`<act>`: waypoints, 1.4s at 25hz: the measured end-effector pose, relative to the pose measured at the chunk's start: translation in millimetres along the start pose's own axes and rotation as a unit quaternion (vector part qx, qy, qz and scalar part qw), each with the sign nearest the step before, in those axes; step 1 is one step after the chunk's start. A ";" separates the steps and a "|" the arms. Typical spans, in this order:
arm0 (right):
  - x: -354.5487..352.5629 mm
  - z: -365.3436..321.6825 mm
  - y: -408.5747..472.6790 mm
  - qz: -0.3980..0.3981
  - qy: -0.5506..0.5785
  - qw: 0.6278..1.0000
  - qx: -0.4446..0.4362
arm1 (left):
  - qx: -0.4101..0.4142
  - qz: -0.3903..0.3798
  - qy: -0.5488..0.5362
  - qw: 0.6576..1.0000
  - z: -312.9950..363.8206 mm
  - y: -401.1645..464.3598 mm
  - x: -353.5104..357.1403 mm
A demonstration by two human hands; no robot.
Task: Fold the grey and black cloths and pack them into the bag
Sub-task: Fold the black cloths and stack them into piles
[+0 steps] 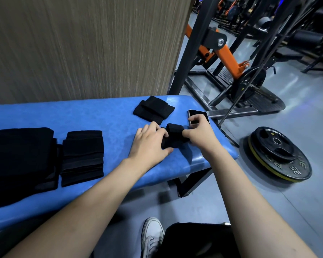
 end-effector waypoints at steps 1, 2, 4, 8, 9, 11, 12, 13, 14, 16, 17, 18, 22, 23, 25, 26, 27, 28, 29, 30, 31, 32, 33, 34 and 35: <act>1.0 -1.8 -3.8 -0.016 0.031 0.999 0.008 | -0.003 0.003 -0.011 1.000 -0.5 -1.0 -1.5; 3.2 -4.0 -8.5 -0.033 0.054 0.998 0.013 | -0.007 0.011 -0.032 0.999 -2.3 -2.3 -4.1; 8.6 -6.2 -16.5 -0.071 0.090 0.993 0.031 | -0.019 0.055 -0.100 0.993 -6.8 -5.9 -15.5; 18.0 -8.2 -27.6 -0.132 0.083 0.986 0.065 | 0.005 0.139 -0.172 0.975 -12.8 -12.4 -49.8; 19.8 -9.4 -29.8 -0.135 0.060 0.987 0.059 | 0.014 0.141 -0.181 0.973 -13.9 -14.3 -56.9; 24.8 -13.4 -33.7 -0.139 0.026 0.989 0.031 | 0.023 0.130 -0.192 0.972 -16.4 -18.8 -65.7; 29.0 -15.8 -35.8 -0.149 0.024 0.989 0.014 | 0.025 0.124 -0.192 0.973 -18.6 -21.6 -69.2; 33.2 -17.8 -37.1 -0.159 0.034 0.987 0.001 | 0.029 0.118 -0.189 0.974 -20.3 -24.1 -72.5; 37.3 -19.3 -37.8 -0.163 0.044 0.986 -0.010 | 0.035 0.114 -0.188 0.975 -22.0 -26.2 -76.3; 42.5 -23.0 -36.6 -0.136 0.042 0.989 -0.035 | 0.047 0.109 -0.196 0.973 -26.1 -29.9 -85.3; 44.2 -25.4 -36.3 -0.117 0.041 0.991 -0.047 | 0.047 0.106 -0.197 0.973 -28.8 -32.1 -90.4; 45.3 -28.6 -36.8 -0.101 0.047 0.992 -0.060 | 0.044 0.103 -0.191 0.975 -31.5 -34.8 -96.1; 42.6 -40.3 -40.5 -0.056 0.106 0.989 -0.086 | -0.006 0.078 -0.138 0.987 -42.5 -41.2 -119.6; 41.4 -41.8 -41.5 -0.049 0.122 0.987 -0.090 | -0.022 0.071 -0.126 0.989 -46.1 -42.3 -124.3; 39.3 -44.2 -44.6 -0.034 0.153 0.983 -0.098 | -0.038 0.065 -0.121 0.990 -54.4 -44.9 -131.1; 38.4 -45.4 -46.3 -0.027 0.166 0.981 -0.102 | -0.039 0.064 -0.125 0.989 -57.4 -47.1 -133.5; 36.8 -46.8 -47.8 -0.020 0.177 0.978 -0.106 | -0.037 0.062 -0.132 0.989 -59.5 -48.9 -134.8; 35.0 -48.4 -48.9 -0.012 0.188 0.976 -0.108 | -0.032 0.063 -0.143 0.987 -60.8 -50.1 -136.2; 33.3 -49.6 -50.2 -0.005 0.197 0.974 -0.110 | -0.027 0.065 -0.157 0.985 -61.5 -51.0 -137.4; 32.3 -51.1 -51.3 0.002 0.206 0.972 -0.110 | -0.023 0.067 -0.175 0.982 -61.5 -51.6 -138.7; 31.6 -52.9 -52.3 0.006 0.214 0.970 -0.112 | -0.024 0.066 -0.200 0.977 -61.3 -51.8 -140.2; 31.0 -53.6 -52.9 0.008 0.220 0.969 -0.112 | -0.030 0.064 -0.232 0.970 -61.6 -51.6 -141.4; 30.4 -53.7 -53.3 0.009 0.224 0.968 -0.112 | -0.037 0.062 -0.267 0.961 -62.9 -51.2 -142.6; 30.1 -53.4 -52.8 0.011 0.226 0.968 -0.110 | -0.040 0.063 -0.290 0.954 -65.1 -50.9 -143.5; 30.2 -52.7 -51.8 0.013 0.227 0.968 -0.107 | -0.041 0.063 -0.295 0.952 -67.4 -50.6 -144.1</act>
Point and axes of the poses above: each hand's wrist, its own y-axis towards the middle knuckle, its own x-axis out of the palm, z = x × y, the point moved 4 cm from there along y, towards the middle knuckle, and after that the axes turned 9 degrees about x, right-handed, at the moved point
